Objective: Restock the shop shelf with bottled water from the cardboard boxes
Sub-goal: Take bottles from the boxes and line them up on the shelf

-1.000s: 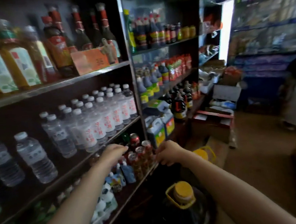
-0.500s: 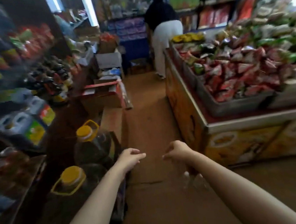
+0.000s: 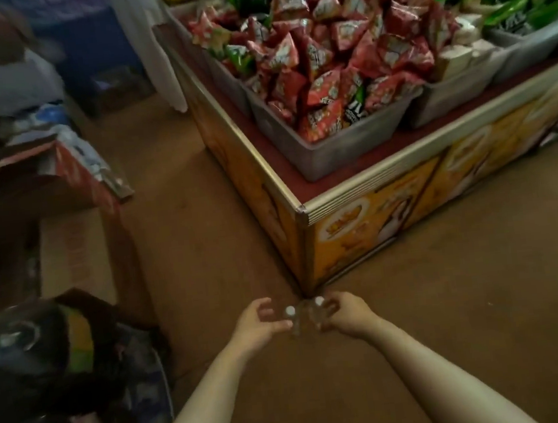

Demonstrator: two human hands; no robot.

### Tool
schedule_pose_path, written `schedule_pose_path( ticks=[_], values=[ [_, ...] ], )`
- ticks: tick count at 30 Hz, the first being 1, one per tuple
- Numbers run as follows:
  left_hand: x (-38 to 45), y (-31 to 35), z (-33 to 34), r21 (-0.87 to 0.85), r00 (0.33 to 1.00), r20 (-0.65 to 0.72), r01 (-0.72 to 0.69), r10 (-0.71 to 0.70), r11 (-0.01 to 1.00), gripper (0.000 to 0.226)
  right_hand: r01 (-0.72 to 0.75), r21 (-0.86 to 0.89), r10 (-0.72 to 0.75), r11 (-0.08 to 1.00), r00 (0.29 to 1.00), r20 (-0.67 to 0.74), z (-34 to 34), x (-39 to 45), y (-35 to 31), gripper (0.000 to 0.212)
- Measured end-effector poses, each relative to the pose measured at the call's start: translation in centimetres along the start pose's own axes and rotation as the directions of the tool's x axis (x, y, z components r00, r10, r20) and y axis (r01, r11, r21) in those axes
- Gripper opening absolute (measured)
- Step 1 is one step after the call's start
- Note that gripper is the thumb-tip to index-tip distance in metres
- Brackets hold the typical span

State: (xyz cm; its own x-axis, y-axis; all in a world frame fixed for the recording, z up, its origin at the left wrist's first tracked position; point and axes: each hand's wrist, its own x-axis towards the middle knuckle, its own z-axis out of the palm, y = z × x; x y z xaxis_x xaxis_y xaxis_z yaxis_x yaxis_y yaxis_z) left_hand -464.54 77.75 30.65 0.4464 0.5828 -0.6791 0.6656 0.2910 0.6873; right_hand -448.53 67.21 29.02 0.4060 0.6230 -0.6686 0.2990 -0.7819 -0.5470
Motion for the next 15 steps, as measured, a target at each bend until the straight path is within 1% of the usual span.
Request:
schedule_pose_path(
  ticks=[4,8,12,13,15],
  values=[
    [8.3,-3.2,0.9,0.025,1.0,0.021,0.007,-0.007,1.0,0.078,-0.04,0.072,0.04,0.997,0.999,0.002,2.7,6.6,3.3,0.054],
    [17.0,-8.5,2.1,0.028,0.998,0.026,0.055,-0.056,0.998,0.085,-0.047,0.108,0.04,0.993,0.997,0.06,7.1,13.8,7.3,0.053],
    [25.4,-14.0,4.2,0.018,0.998,0.04,0.043,-0.044,0.999,0.089,-0.034,0.082,0.028,0.996,0.997,0.074,11.2,22.1,11.6,0.031],
    [27.2,-15.4,4.8,0.009,0.998,0.039,0.045,-0.045,0.999,0.09,-0.026,0.079,0.02,0.997,0.997,0.078,12.3,23.9,12.6,0.031],
    [30.6,-17.6,5.9,0.009,0.998,0.047,0.046,-0.047,0.999,0.093,-0.008,0.095,0.0,0.995,0.997,0.08,14.3,27.3,14.6,0.038]
  ],
)
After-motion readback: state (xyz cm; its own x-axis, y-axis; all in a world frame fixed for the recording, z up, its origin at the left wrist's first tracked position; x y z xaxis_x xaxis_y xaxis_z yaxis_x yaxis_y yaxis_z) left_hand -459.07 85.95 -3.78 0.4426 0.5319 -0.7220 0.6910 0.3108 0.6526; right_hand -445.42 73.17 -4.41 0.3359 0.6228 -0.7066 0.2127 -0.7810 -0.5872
